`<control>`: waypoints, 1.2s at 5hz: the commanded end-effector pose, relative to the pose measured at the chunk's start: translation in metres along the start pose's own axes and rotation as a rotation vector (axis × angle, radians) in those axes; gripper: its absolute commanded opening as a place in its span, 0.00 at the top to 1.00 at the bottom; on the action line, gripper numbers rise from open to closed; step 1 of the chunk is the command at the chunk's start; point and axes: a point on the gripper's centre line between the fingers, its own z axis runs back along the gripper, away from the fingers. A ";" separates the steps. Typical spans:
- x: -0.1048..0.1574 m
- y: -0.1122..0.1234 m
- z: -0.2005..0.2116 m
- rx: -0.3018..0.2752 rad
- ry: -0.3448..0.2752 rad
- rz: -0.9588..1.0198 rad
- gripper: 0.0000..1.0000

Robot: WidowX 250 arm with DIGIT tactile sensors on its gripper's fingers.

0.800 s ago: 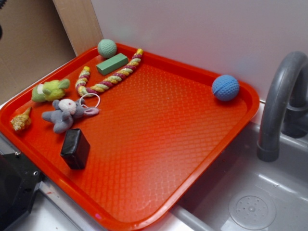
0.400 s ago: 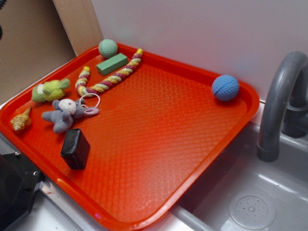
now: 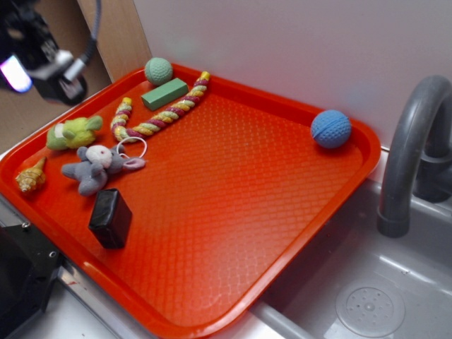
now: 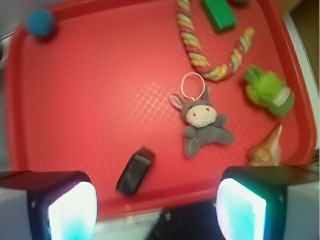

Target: Grab the black box.

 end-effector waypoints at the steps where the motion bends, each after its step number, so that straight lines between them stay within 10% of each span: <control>1: -0.013 0.004 -0.051 -0.023 -0.064 0.150 0.00; 3: -0.031 -0.027 -0.099 -0.144 0.047 0.198 0.00; 5: -0.033 -0.058 -0.113 -0.106 0.108 0.246 0.00; 6: -0.033 -0.058 -0.114 -0.072 0.111 0.203 1.00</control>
